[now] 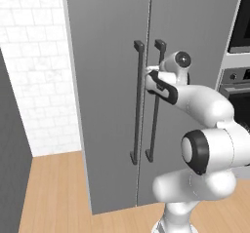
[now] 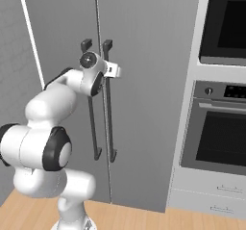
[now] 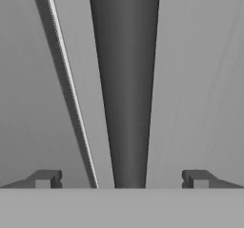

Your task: Take the strawberry from the fridge and place it on top of the pancake, located on the dining counter.

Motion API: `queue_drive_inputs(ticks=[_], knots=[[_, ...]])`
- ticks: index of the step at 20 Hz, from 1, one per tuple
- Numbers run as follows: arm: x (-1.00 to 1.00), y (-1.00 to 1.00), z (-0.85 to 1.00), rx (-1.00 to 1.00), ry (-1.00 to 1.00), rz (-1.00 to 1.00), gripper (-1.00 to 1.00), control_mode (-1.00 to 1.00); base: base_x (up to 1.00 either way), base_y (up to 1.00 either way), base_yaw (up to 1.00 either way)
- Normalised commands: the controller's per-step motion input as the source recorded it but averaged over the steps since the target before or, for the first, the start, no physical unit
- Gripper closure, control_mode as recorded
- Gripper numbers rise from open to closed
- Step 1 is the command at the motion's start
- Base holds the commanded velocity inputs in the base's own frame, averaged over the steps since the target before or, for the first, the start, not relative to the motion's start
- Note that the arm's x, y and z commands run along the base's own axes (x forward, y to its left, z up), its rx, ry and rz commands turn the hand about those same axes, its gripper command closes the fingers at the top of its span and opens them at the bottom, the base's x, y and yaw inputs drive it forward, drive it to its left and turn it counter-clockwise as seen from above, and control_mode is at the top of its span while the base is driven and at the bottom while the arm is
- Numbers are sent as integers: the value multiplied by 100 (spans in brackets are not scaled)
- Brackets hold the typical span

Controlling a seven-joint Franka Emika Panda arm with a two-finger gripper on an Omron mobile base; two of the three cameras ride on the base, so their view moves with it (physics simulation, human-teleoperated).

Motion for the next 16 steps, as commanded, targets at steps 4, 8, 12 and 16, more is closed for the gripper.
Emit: queue_drive_inputs(ticks=[4,8,12,16], knots=[[51,0,0,0,0,0,-100,-100,0,0,0],[46,0,0,0,0,0,-100,-100,0,0,0],[38,0,0,0,0,0,100,-100,0,0,0],[7,-4,0,0,1,0,100,-100,0,0,0]])
